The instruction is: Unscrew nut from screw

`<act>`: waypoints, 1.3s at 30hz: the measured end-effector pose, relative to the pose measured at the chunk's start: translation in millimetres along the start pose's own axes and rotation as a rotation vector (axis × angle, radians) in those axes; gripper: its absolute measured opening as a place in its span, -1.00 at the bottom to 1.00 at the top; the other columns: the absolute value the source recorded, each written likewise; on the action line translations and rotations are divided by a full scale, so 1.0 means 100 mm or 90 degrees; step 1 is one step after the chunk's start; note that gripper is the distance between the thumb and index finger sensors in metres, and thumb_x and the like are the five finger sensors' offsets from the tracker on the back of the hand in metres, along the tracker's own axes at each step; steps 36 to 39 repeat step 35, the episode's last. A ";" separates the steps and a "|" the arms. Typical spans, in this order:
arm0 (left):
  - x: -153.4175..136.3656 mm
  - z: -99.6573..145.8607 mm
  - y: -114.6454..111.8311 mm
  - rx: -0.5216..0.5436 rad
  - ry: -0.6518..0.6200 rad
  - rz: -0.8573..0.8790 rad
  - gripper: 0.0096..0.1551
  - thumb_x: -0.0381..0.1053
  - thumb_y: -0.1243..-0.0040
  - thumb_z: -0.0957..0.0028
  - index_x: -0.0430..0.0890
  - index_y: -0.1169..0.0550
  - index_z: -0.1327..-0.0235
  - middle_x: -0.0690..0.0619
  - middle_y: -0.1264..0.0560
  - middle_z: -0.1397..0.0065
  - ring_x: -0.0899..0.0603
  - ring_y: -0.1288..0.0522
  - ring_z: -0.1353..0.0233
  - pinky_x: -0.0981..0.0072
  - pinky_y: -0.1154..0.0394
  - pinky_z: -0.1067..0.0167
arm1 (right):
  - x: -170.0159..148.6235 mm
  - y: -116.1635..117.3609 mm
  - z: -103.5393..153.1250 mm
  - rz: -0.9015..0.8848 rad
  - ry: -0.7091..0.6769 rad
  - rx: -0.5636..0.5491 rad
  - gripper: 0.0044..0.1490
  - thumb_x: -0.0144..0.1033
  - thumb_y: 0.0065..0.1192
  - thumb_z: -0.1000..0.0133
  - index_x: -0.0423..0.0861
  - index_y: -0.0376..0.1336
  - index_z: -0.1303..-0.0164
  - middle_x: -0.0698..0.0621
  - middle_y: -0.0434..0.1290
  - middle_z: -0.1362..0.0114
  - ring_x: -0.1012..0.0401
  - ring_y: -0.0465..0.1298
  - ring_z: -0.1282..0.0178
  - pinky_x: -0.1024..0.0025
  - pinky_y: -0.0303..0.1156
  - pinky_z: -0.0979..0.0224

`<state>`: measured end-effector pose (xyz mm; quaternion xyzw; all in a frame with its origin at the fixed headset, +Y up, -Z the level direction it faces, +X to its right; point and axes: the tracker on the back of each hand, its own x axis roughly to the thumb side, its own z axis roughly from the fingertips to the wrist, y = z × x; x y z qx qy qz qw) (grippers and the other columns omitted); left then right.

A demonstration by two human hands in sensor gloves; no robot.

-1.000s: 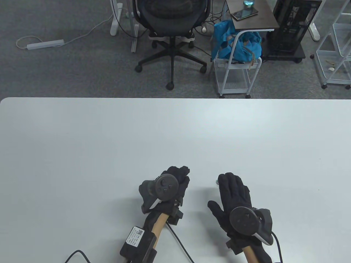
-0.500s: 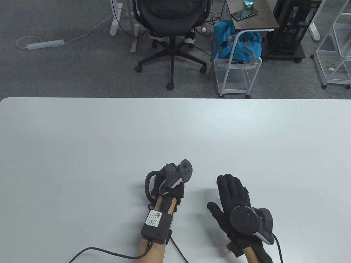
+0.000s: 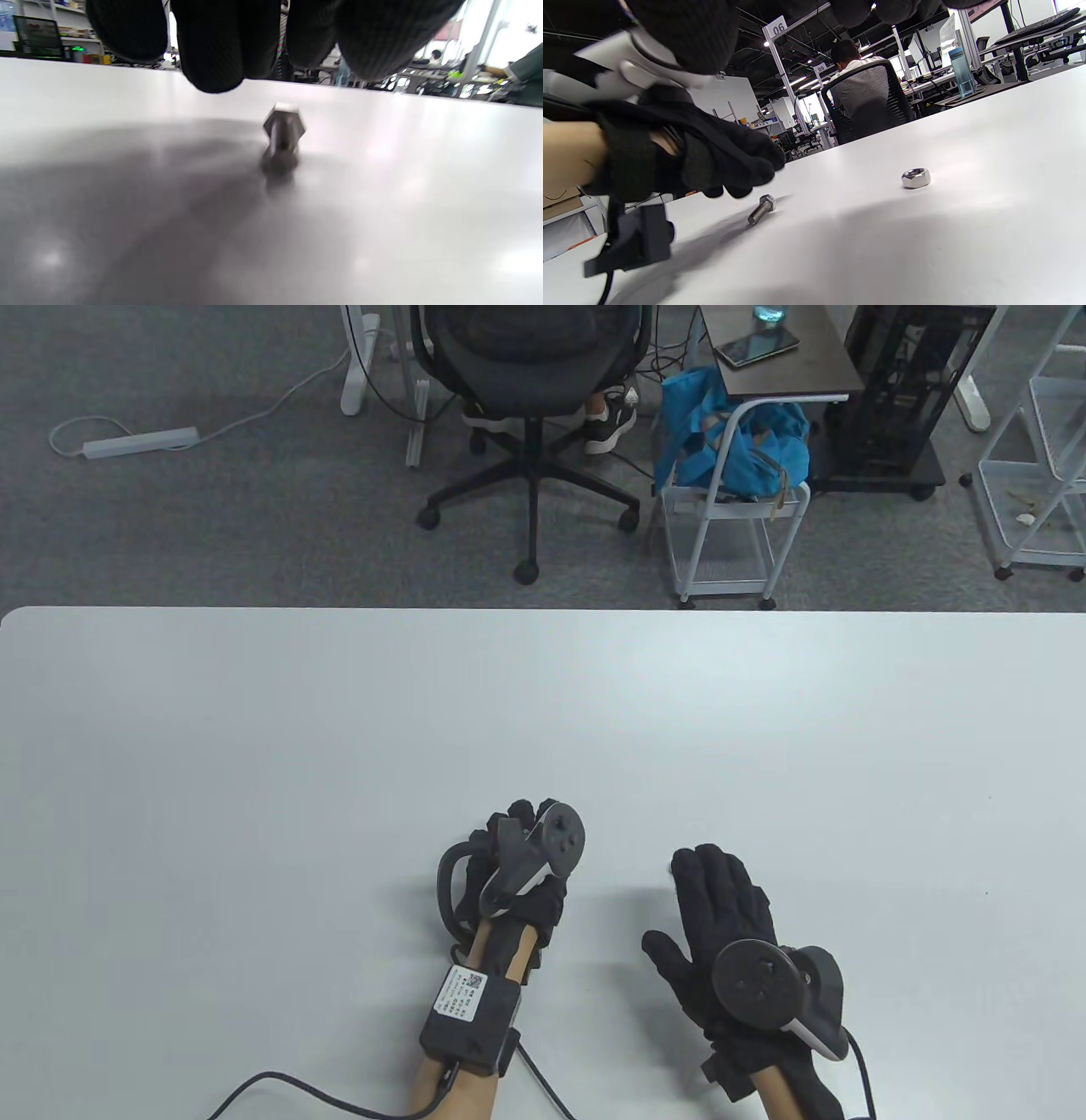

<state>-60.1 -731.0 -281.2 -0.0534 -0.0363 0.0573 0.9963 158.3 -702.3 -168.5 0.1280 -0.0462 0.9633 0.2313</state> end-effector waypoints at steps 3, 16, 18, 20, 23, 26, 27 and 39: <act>0.00 0.25 0.16 0.047 -0.053 0.027 -0.08 0.25 -0.23 -0.03 0.10 -0.22 -0.68 -0.19 -0.24 -0.70 -0.35 -0.38 -0.54 -0.41 -0.30 -0.38 | 0.00 0.01 -0.01 0.006 -0.001 0.006 0.18 0.12 0.19 -0.19 -0.15 -0.26 -0.80 -0.31 -0.20 -0.79 -0.34 -0.10 -0.71 -0.44 -0.03 -0.52; -0.10 1.09 0.19 0.160 -0.224 0.166 0.06 0.27 -0.23 -0.04 0.12 -0.01 -0.73 -0.17 0.01 -0.81 -0.40 -0.06 -0.73 -0.47 -0.11 -0.48 | -0.02 0.08 -0.03 0.022 -0.014 0.022 0.29 0.20 0.17 -0.18 -0.11 -0.43 -0.76 -0.27 -0.41 -0.77 -0.34 -0.23 -0.72 -0.47 -0.08 -0.52; -0.12 1.10 0.16 0.149 -0.228 0.167 0.06 0.28 -0.22 -0.04 0.12 0.00 -0.73 -0.17 0.02 -0.81 -0.40 -0.04 -0.74 -0.47 -0.10 -0.48 | -0.04 0.09 -0.03 0.020 -0.016 0.020 0.28 0.20 0.16 -0.18 -0.12 -0.42 -0.76 -0.26 -0.40 -0.77 -0.33 -0.22 -0.72 -0.46 -0.07 -0.52; -0.13 1.11 0.13 0.151 -0.230 0.168 0.06 0.28 -0.22 -0.03 0.11 -0.01 -0.73 -0.18 0.00 -0.80 -0.39 -0.06 -0.73 -0.46 -0.12 -0.48 | -0.05 0.11 -0.03 0.022 -0.017 0.023 0.28 0.20 0.16 -0.18 -0.11 -0.42 -0.76 -0.26 -0.40 -0.77 -0.33 -0.23 -0.72 -0.46 -0.07 -0.53; -0.13 1.10 0.12 0.144 -0.232 0.169 0.05 0.28 -0.22 -0.03 0.11 -0.02 -0.73 -0.17 -0.01 -0.80 -0.39 -0.07 -0.73 -0.47 -0.12 -0.47 | -0.05 0.13 -0.03 0.031 -0.017 0.028 0.27 0.21 0.16 -0.18 -0.12 -0.42 -0.76 -0.26 -0.40 -0.77 -0.32 -0.23 -0.72 -0.46 -0.07 -0.52; -0.13 1.10 0.13 0.143 -0.233 0.173 0.05 0.28 -0.22 -0.03 0.11 -0.03 -0.73 -0.18 -0.03 -0.80 -0.39 -0.07 -0.73 -0.47 -0.12 -0.47 | -0.05 0.14 -0.03 0.027 -0.020 0.029 0.26 0.21 0.15 -0.18 -0.11 -0.41 -0.76 -0.26 -0.38 -0.77 -0.32 -0.22 -0.72 -0.45 -0.08 -0.52; -0.13 1.10 0.13 0.143 -0.233 0.174 0.04 0.28 -0.22 -0.03 0.11 -0.03 -0.73 -0.17 -0.03 -0.80 -0.39 -0.08 -0.73 -0.46 -0.12 -0.47 | -0.05 0.15 -0.03 0.025 -0.019 0.031 0.26 0.21 0.15 -0.18 -0.11 -0.40 -0.76 -0.26 -0.38 -0.77 -0.32 -0.22 -0.72 -0.45 -0.08 -0.52; -0.14 1.09 0.12 0.152 -0.237 0.195 0.07 0.27 -0.22 -0.04 0.09 0.01 -0.72 -0.18 -0.03 -0.79 -0.39 -0.09 -0.72 -0.46 -0.12 -0.47 | -0.05 0.17 -0.02 0.018 -0.012 0.051 0.25 0.20 0.14 -0.19 -0.12 -0.40 -0.76 -0.27 -0.36 -0.77 -0.32 -0.20 -0.72 -0.45 -0.06 -0.52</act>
